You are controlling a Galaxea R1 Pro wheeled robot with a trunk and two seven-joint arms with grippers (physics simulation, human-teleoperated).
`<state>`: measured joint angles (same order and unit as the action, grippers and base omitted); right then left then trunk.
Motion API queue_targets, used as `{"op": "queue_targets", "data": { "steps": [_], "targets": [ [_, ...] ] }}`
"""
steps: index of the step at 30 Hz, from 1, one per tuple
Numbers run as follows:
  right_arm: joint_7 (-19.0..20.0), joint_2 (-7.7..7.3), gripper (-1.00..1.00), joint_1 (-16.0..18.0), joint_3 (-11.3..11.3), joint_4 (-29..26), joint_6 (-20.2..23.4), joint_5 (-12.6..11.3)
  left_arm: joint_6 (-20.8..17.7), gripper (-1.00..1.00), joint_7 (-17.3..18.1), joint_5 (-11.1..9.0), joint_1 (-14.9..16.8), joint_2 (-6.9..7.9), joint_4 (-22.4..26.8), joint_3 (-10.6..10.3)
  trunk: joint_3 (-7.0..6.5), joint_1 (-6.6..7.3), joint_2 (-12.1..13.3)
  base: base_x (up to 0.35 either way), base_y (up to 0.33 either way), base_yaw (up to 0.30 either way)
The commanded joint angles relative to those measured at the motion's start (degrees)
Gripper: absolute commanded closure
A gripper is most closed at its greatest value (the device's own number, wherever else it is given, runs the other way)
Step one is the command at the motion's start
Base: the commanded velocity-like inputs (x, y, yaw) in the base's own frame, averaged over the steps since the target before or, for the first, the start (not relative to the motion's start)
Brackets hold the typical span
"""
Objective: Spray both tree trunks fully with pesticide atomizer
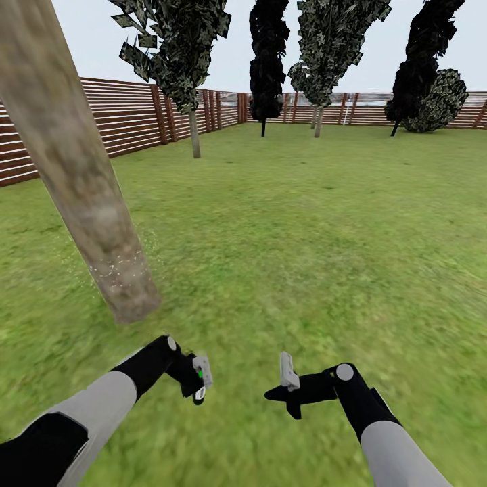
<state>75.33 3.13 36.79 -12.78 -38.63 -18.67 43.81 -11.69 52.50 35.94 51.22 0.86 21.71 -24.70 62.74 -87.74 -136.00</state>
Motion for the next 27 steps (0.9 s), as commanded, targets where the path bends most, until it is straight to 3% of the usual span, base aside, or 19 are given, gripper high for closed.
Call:
{"op": "queue_targets", "data": {
  "steps": [1, 5, 15, 25, 27],
  "targets": [
    [0.26, 0.12, 1.00, 0.04, -0.41, -0.10, -0.30, 0.49, -0.51, 1.00, 0.30, -0.08, -0.15, -0.20, 0.17, -1.83, 0.05, 0.01, -0.02, 0.000, 0.000, 0.000],
    [0.26, 0.12, 1.00, 0.04, -0.42, -0.90, -0.30, 0.49, -0.36, 1.00, 0.39, -0.16, -0.62, -2.00, 0.17, -3.84, 0.05, 0.01, -0.02, 0.000, 0.000, 0.000],
    [0.29, 0.09, 1.00, 0.04, -0.49, -2.24, -0.25, 0.41, -0.35, 1.00, 0.41, -0.04, -1.79, -6.61, 0.17, -4.03, 0.05, 0.01, -0.02, 0.000, 0.000, 0.000],
    [0.70, 0.12, 1.00, 0.04, -0.49, -5.58, -0.22, 0.33, 0.91, 1.00, 0.50, -0.10, -2.44, -8.34, 0.26, -4.04, 0.05, 0.01, -0.02, 0.000, 0.000, 0.000],
    [0.70, 0.12, 1.00, 0.04, -0.49, -5.58, -0.22, 0.34, 3.18, 1.00, 0.50, -0.50, -2.50, -8.31, 0.15, -3.91, 0.05, 0.01, -0.02, 0.000, 0.000, 0.000]
  ]
}}
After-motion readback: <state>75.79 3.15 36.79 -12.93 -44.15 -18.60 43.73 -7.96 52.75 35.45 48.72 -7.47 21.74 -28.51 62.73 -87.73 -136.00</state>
